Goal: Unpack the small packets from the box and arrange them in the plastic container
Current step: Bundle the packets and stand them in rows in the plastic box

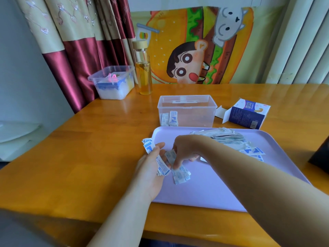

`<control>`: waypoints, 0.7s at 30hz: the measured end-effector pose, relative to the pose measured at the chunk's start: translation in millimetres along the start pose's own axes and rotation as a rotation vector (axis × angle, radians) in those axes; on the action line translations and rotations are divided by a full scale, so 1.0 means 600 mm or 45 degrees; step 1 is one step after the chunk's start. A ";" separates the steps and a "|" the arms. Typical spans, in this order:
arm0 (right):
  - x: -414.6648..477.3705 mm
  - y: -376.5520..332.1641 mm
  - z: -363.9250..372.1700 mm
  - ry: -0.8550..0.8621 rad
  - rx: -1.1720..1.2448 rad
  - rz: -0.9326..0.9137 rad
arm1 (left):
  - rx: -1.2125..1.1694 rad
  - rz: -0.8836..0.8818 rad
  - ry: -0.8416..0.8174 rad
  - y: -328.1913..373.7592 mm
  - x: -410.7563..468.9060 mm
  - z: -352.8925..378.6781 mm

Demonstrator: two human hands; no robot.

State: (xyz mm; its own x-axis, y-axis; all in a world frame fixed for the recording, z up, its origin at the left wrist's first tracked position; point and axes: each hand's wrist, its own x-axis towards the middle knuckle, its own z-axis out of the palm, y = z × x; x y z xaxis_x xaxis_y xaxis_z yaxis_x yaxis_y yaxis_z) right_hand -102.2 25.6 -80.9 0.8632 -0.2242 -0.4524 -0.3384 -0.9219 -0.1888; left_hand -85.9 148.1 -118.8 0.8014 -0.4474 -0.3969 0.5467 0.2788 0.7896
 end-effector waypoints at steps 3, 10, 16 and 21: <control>-0.002 0.019 0.003 0.093 0.249 -0.054 | 0.035 0.110 0.025 0.001 0.000 -0.003; -0.061 0.052 0.050 0.462 1.553 -0.381 | 0.603 0.451 -0.022 0.013 0.008 -0.029; -0.063 0.064 0.117 0.797 0.762 -0.196 | 1.267 0.625 -0.154 -0.005 0.007 -0.027; -0.069 0.073 0.119 0.784 0.465 -0.143 | 1.420 0.632 -0.168 -0.012 0.014 -0.026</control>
State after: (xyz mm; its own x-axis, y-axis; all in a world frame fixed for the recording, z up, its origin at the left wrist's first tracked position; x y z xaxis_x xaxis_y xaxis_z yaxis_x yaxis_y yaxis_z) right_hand -179.9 17.0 -132.8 0.9182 -0.3706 0.1399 -0.2457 -0.8098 -0.5328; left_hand -79.1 155.7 -135.4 0.7972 -0.6008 0.0598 -0.3697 -0.4074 0.8351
